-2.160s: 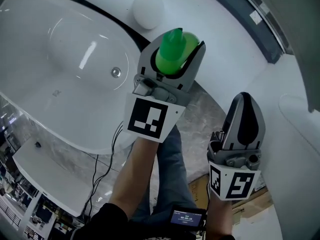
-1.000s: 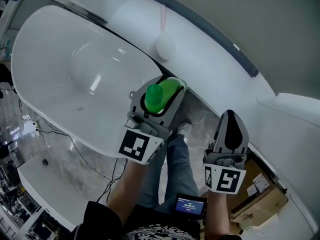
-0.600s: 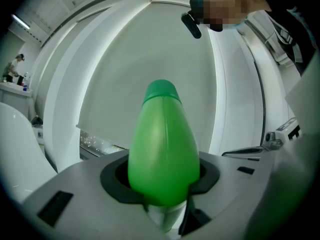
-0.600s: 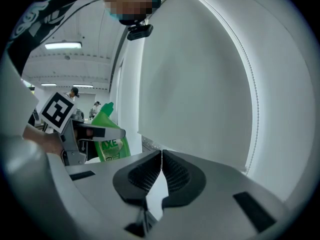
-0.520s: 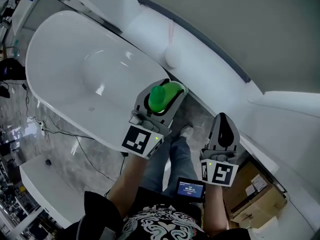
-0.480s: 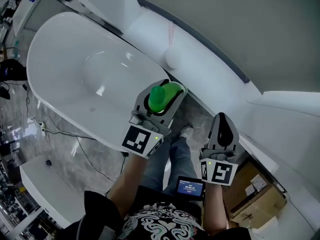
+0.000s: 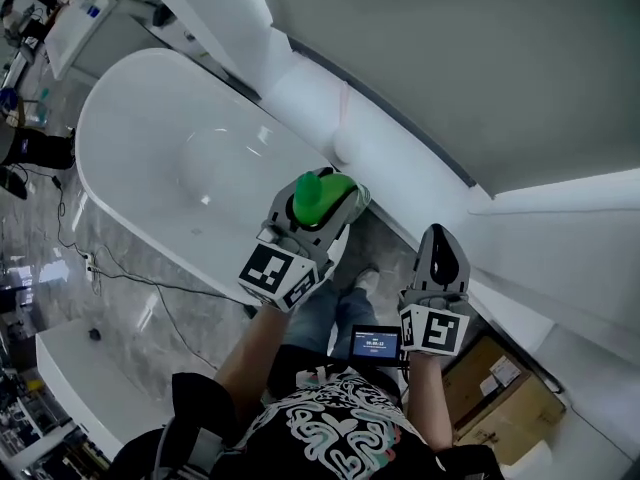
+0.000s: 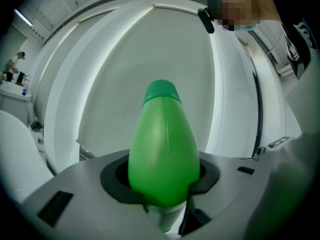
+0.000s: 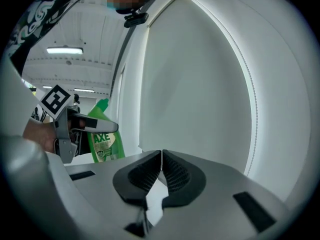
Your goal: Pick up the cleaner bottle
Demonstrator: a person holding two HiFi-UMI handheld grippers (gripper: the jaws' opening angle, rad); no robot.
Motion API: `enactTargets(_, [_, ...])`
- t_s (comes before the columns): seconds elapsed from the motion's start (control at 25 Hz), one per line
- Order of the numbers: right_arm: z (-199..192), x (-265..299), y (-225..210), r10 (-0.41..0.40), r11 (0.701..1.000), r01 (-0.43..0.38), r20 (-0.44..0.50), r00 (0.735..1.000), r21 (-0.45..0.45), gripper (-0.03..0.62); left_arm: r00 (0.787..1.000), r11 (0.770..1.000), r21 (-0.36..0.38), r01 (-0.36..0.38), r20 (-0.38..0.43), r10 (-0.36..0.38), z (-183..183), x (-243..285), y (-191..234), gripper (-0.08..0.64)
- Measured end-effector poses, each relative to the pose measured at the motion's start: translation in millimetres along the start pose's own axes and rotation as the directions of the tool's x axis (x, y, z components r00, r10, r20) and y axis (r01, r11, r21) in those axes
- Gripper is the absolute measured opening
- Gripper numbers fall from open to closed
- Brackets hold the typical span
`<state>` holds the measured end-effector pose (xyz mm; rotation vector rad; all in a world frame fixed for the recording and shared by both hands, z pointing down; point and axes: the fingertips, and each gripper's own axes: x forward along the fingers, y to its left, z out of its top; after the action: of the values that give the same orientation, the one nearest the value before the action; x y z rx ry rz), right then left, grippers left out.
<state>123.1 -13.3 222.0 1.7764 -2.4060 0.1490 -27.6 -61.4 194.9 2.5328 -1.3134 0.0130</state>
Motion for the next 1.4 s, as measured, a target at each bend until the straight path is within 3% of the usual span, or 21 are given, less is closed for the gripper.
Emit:
enactTargets(0.28, [37,-14,-2,-0.013,1.0,0.014,0.038,0.999,-0.012,0.028,1.0,1.0,-0.012,-0.002,-0.008,0.002,33,-13,-16,0.19])
enactTargets(0.8, [53,-37,-25,-0.069,0.997,0.069,-0.002,0.998,-0.025,0.028,0.998,1.0,0.03,-0.001,-0.062,0.003,50,-19,-28,0.19])
enactTargets(1.4, [85,-39,-22,-0.057,0.997,0.059,0.039,0.998,-0.043,0.028,0.997,0.997,0.081,0.008,-0.081,-0.002,65,-18,-45,0.19])
